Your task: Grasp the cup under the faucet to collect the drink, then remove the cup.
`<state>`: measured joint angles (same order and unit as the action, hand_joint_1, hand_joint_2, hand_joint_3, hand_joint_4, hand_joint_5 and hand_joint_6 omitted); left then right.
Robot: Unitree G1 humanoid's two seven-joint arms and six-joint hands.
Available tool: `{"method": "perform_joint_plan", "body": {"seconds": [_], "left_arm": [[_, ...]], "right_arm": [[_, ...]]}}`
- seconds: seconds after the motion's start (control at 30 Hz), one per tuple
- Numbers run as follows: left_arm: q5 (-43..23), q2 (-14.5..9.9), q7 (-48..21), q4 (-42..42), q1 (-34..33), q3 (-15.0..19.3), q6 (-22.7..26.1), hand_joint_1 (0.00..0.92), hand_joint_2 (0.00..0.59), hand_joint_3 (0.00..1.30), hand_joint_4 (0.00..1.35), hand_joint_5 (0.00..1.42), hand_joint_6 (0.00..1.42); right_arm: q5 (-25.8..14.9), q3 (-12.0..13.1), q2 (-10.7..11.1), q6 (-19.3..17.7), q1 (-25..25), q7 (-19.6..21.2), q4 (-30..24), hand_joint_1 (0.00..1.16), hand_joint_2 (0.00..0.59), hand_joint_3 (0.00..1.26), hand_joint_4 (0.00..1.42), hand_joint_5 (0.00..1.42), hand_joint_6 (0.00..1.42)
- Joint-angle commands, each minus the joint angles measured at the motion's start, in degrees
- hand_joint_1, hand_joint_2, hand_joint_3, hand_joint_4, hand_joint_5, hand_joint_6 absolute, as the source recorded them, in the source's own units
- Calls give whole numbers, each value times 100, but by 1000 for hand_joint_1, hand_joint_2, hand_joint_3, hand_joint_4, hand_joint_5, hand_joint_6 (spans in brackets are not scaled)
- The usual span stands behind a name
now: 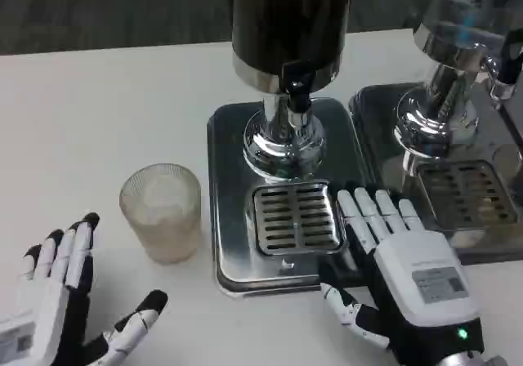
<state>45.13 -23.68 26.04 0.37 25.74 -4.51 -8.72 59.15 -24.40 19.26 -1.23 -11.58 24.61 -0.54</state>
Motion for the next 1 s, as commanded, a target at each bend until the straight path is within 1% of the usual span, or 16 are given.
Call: {"method": "perform_joint_plan", "body": {"seconds": [0.03, 0.13, 0.37, 0.53, 0.83, 0.9, 1.0], "left_arm": [[56, 23, 10, -55, -4, -56, 46, 0, 165, 0, 0, 0, 0], [63, 58, 11, -84, 0, -79, 84, 0, 165, 0, 0, 0, 0], [11, 66, 14, -56, -16, -69, 109, 0, 165, 0, 0, 0, 0], [-126, 90, 59, -52, -52, 0, 36, 0, 161, 0, 0, 0, 0], [-451, 16, 70, 30, -269, 289, -174, 0, 109, 0, 0, 0, 0], [-551, -8, 84, 103, -373, 361, -249, 0, 91, 0, 0, 0, 0], [-738, -33, 91, 352, -605, 466, -432, 0, 47, 0, 0, 0, 0]], "right_arm": [[-75, 51, 43, 10, 17, -38, -4, 305, 491, 0, 0, 0, 0], [-91, 36, 77, -16, 72, -87, 47, 306, 491, 0, 0, 0, 0], [-158, 17, 69, -24, 127, -99, 103, 309, 490, 0, 0, 0, 0], [-174, 18, 69, -22, 158, -84, 135, 311, 490, 0, 0, 0, 0], [-129, -7, 31, 53, 199, -104, 140, 312, 490, 0, 0, 0, 0], [-118, -1, 17, 81, 163, -86, 119, 312, 490, 0, 0, 0, 0], [-95, -11, -20, 131, 158, -60, 121, 313, 490, 0, 0, 0, 0]]}}
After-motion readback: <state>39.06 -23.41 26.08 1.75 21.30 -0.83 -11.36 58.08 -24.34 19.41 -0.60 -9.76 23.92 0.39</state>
